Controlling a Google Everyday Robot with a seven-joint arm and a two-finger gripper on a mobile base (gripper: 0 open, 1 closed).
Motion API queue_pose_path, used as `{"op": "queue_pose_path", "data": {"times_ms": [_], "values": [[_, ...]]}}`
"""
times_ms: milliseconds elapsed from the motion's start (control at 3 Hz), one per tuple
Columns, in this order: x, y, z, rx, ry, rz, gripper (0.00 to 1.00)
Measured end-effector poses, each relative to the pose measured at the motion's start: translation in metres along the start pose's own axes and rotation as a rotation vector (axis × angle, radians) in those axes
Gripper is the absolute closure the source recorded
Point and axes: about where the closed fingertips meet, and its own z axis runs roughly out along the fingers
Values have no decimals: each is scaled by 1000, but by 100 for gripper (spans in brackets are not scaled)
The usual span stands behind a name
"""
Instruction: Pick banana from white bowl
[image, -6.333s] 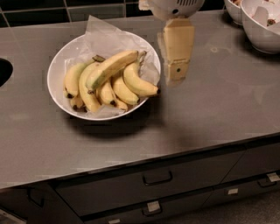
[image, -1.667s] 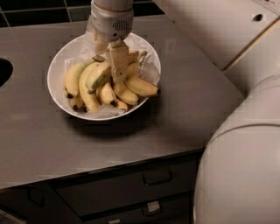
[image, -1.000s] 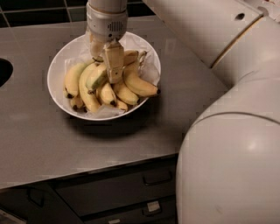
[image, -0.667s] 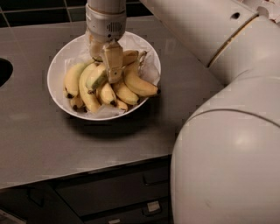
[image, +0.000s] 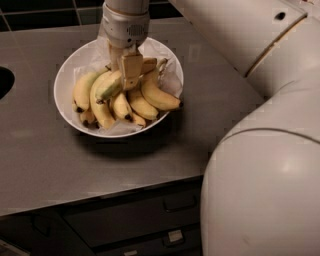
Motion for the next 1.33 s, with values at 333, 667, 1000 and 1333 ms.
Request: {"op": "queue_pose_path", "data": {"times_ms": [333,667,1000,1333], "values": [[0,0,0,0,0,0,96],[-7,-1,-8,87,-11,-23,100],[-24,39,-44,258,-15,-119,100],[-46,89,-70,402,-19,-206,100]]}}
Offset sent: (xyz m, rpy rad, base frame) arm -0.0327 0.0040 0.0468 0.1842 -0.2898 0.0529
